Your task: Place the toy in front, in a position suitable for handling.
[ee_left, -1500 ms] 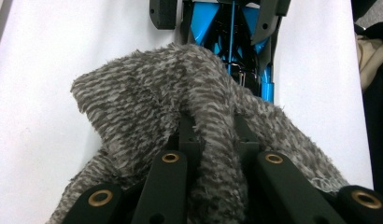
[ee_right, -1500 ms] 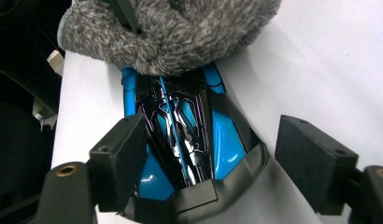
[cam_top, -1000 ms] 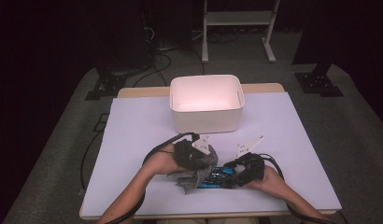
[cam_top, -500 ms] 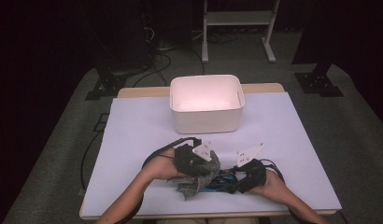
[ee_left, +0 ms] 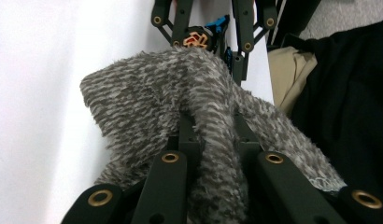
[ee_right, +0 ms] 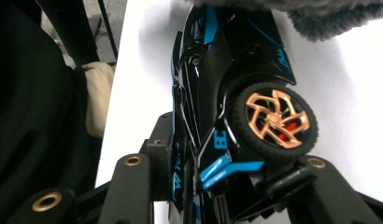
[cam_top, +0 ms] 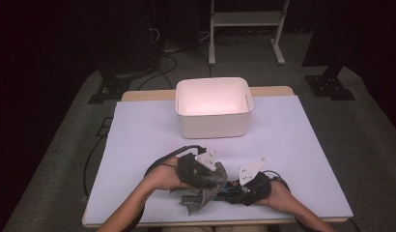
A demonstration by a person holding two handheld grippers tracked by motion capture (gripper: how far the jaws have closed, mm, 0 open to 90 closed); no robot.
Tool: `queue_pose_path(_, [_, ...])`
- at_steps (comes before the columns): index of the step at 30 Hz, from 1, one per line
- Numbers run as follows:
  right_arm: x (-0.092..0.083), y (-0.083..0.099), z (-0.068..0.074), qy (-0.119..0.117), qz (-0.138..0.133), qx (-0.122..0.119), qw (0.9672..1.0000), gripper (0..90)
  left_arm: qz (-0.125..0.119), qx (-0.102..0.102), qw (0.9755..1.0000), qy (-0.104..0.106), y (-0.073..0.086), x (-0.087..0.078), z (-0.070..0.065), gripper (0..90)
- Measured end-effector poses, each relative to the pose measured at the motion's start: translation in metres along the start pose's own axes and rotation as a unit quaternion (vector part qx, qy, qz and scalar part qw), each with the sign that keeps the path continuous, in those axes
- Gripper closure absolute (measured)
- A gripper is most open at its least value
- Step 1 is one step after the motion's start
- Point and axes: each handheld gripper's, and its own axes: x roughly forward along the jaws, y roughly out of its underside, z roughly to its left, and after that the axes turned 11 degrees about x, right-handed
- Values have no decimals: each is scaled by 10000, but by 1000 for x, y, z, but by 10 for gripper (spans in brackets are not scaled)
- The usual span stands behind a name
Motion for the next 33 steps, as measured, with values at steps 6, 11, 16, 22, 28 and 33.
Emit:
queue_pose_path(6, [-4, -14, -2, 106, -248, -292, 9992, 565, -61, -24, 9998, -206, -3, -10, 7, 791])
queue_pose_path(11, [1, -21, -15, 126, -198, -292, 9993, 564, -64, 31, 9997, -217, -15, -6, 16, 791])
queue_pose_path(16, [5, -14, -19, 91, -289, -139, 9994, 560, 137, 108, 9998, -105, -28, 15, 22, 792])
queue_pose_path(22, [4, -7, -21, 60, -275, 137, 9995, 498, 220, 80, 9997, -35, -29, 23, 23, 792])
queue_pose_path(28, [-17, 1, -18, 129, -567, 204, 9981, 534, 234, 107, 9997, -9, -31, 24, 23, 792])
queue_pose_path(33, [-13, -1, -15, 125, -526, 158, 9984, 553, 195, 153, 9997, 36, -38, 29, 22, 791])
